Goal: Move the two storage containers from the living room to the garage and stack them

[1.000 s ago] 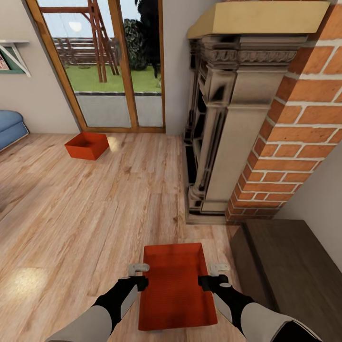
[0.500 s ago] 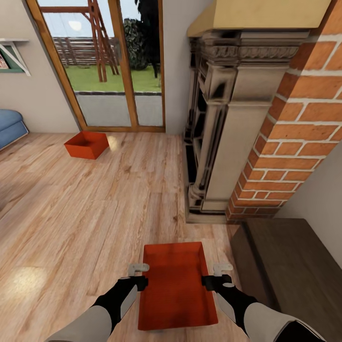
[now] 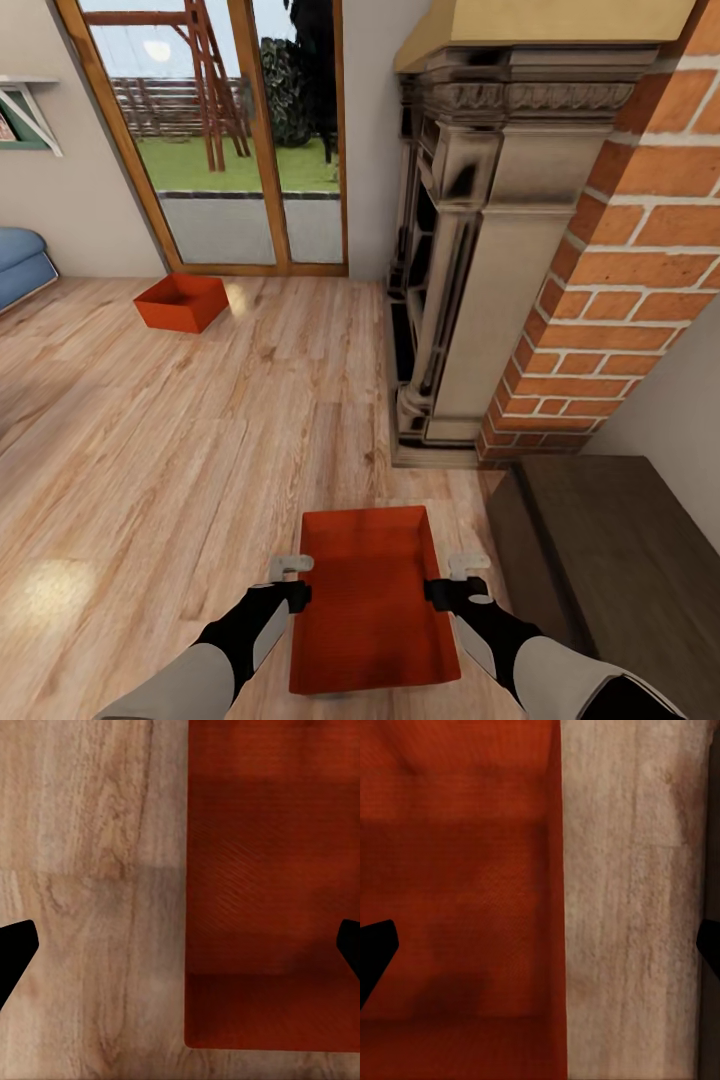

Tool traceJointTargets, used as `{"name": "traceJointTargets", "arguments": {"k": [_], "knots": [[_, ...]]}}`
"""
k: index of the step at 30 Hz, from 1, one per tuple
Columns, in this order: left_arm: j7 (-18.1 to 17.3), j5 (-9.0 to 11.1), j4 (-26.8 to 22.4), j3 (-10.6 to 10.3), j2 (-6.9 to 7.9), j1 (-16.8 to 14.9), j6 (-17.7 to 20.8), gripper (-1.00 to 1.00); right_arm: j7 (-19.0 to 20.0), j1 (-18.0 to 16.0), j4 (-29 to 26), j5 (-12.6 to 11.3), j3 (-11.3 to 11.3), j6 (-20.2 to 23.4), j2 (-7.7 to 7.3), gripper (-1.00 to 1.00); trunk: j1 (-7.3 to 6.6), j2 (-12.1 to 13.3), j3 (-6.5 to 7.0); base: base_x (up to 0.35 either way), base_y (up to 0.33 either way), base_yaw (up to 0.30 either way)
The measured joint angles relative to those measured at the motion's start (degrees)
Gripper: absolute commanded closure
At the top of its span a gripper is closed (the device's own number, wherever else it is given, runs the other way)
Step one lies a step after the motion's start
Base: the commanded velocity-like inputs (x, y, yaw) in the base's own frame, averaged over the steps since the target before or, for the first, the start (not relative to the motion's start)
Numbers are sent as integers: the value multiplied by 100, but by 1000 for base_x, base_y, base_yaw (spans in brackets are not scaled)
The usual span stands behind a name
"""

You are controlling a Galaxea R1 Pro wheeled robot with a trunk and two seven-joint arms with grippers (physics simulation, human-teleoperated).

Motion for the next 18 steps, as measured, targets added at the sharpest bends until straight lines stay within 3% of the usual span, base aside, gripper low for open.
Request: {"name": "traceJointTargets", "arguments": {"k": [12,18], "knots": [[-2,0,0,0,9,0,2,-100,-24,0,-51,3,-4,8,-20,-100,0,0,0,0,0,0],[-8,1,0,0,9,0,-5,-100,-373,0,-62,-38,-35,16,11,-100,0,0,0,0,0,1]]}}
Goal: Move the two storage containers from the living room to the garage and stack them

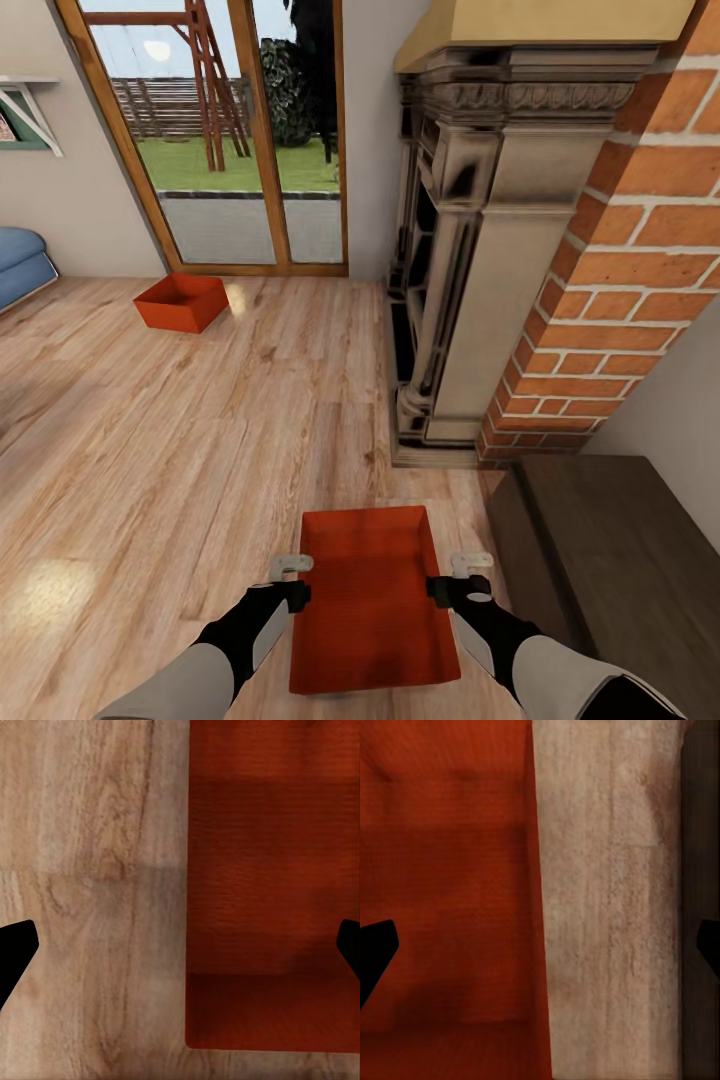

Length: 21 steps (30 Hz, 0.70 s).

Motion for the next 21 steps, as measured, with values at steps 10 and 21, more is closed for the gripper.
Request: {"name": "traceJointTargets", "arguments": {"k": [10,21], "knots": [[1,-1,0,0,0,0,2,-100,-74,0,-3,-4,-6,1,-10,-100,0,0,-38,0,0,92],[7,-2,0,0,0,0,4,-100,-74,0,-4,30,6,-7,-33,-100,0,0,-42,0,0,5]]}}
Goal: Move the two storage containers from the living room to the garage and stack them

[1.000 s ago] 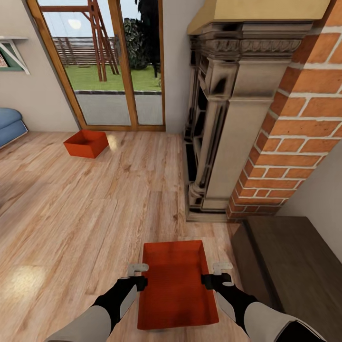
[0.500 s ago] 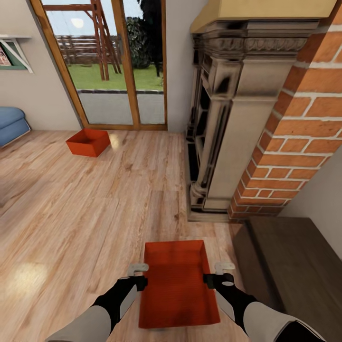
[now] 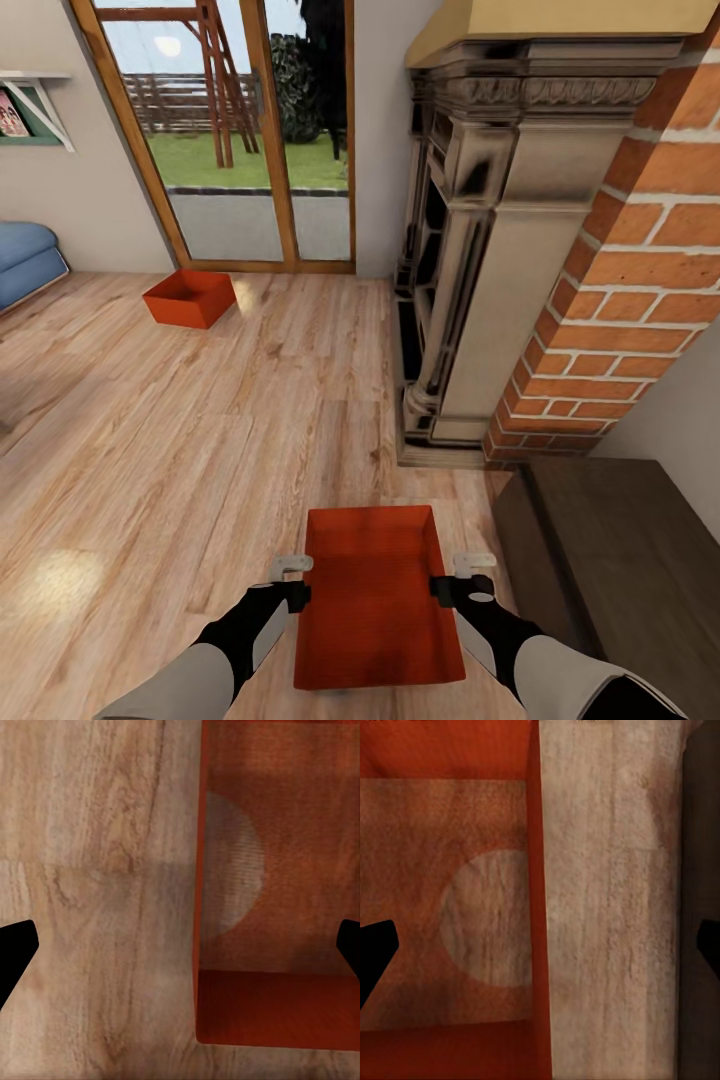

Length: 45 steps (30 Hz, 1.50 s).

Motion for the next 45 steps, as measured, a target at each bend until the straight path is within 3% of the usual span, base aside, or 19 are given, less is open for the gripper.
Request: {"name": "traceJointTargets", "arguments": {"k": [10,15,19,45], "knots": [[1,-4,0,0,-4,0,-6,-100,16,0,-20,26,31,-2,0,-100,0,0,0,0,0,0],[2,-8,6,0,-1,0,-7,-100,534,0,-10,29,33,-4,-85,-100,0,0,0,0,0,0],[-4,-8,16,-7,0,0,-7,-100,708,0,-7,26,34,-4,-196,-100,0,0,0,0,0,0],[12,-14,19,-8,-6,0,1,-100,740,0,46,32,52,-7,-203,-100,0,0,0,0,0,0]]}}
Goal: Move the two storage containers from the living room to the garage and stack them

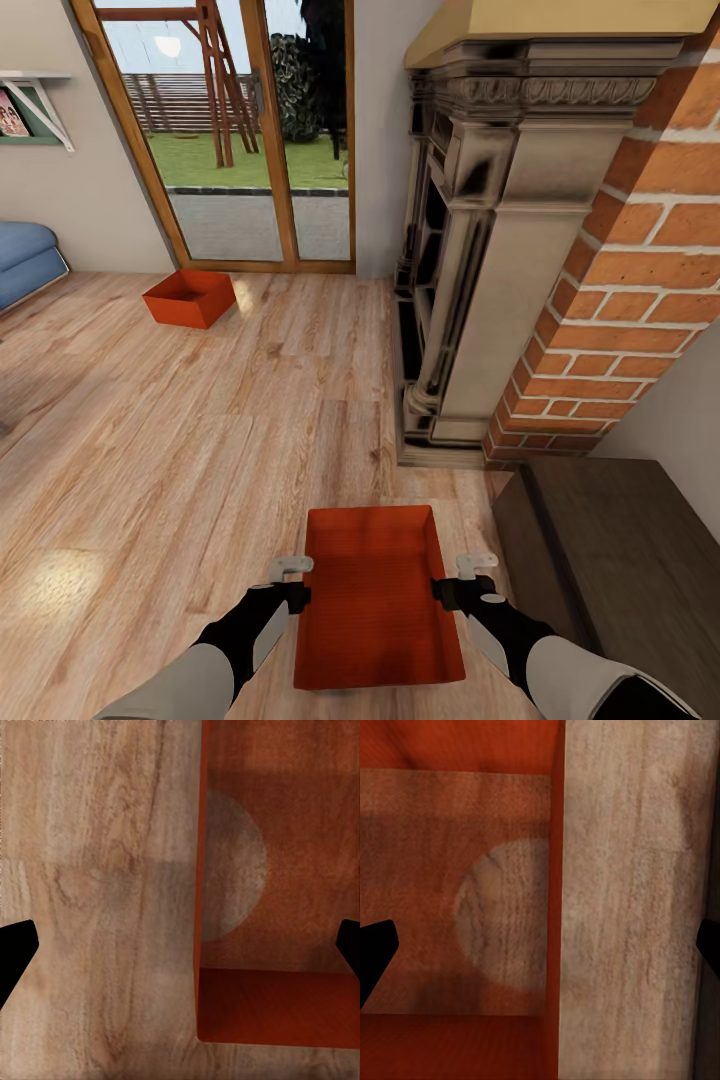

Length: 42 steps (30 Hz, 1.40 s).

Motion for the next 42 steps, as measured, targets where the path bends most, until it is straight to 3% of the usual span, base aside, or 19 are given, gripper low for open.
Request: {"name": "traceJointTargets", "arguments": {"k": [7,34,42], "knots": [[8,6,0,0,4,0,0,-100,0,0,0,0,0,0,0,-100,0,0,0,0,0,0],[7,7,23,0,6,0,-1,-100,0,0,1,0,0,2,0,-100,593,-1081,-484,0,0,0],[7,7,23,0,6,0,-8,-100,0,0,1,0,0,0,0,-100,659,-1202,-538,0,0,0]]}}
